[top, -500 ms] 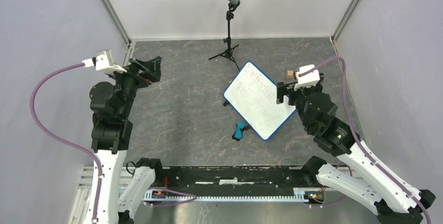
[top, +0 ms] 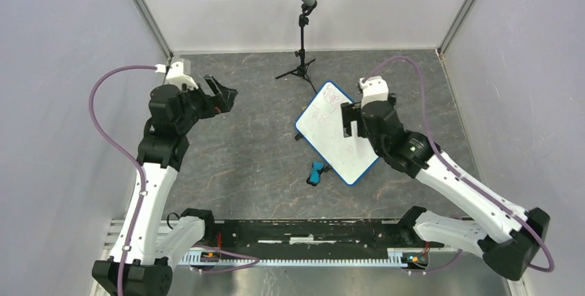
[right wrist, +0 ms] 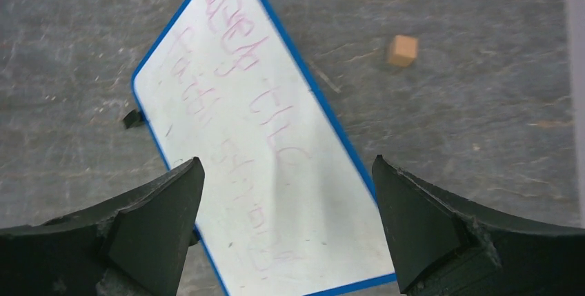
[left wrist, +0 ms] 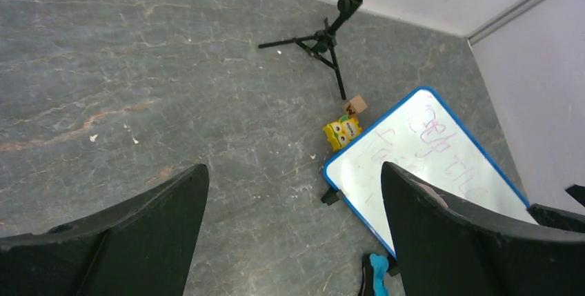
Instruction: Erase the whiteboard
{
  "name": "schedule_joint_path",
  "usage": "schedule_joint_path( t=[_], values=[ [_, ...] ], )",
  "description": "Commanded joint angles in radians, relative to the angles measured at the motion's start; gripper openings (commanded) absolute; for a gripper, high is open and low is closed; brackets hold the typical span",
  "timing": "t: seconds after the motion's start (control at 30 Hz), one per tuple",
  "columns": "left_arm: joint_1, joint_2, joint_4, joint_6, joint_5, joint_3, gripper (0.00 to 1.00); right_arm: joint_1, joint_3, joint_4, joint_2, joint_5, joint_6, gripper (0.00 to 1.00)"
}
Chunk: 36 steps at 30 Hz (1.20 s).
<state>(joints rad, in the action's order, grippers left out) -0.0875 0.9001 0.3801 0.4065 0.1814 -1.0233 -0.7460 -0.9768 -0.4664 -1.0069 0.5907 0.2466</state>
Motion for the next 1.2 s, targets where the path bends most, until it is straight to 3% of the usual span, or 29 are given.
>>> schedule_joint_path(
  t=[0.0, 0.27, 0.43, 0.63, 0.77, 0.8, 1.17],
  values=[
    [-0.065, -0.002, -0.011, -0.105, -0.037, 0.034, 1.00, -0.050, -0.060, -0.054, -0.087, -0.140, 0.140, 0.98],
    [-0.189, -0.036, 0.021, -0.180, -0.215, 0.074, 1.00, -0.287, -0.080, -0.009, -0.312, -0.152, 0.403, 0.98],
    [-0.263, -0.063, 0.045, -0.192, -0.299, 0.078, 1.00, -0.359, -0.022, 0.034, -0.365, -0.140, 0.594, 0.98],
    [-0.336, -0.084, 0.057, -0.205, -0.366, 0.089, 1.00, -0.372, 0.009, -0.029, -0.393, -0.051, 0.766, 0.94],
    [-0.371, -0.086, 0.062, -0.209, -0.388, 0.086, 1.00, -0.373, 0.022, -0.096, -0.412, -0.022, 0.902, 0.70],
    [-0.376, -0.086, 0.062, -0.209, -0.391, 0.086, 1.00, -0.375, 0.031, -0.089, -0.420, -0.033, 0.917, 0.68],
    [-0.416, -0.088, 0.135, -0.196, -0.385, 0.028, 1.00, -0.377, -0.031, -0.194, -0.581, -0.051, 1.060, 0.69]
  ],
)
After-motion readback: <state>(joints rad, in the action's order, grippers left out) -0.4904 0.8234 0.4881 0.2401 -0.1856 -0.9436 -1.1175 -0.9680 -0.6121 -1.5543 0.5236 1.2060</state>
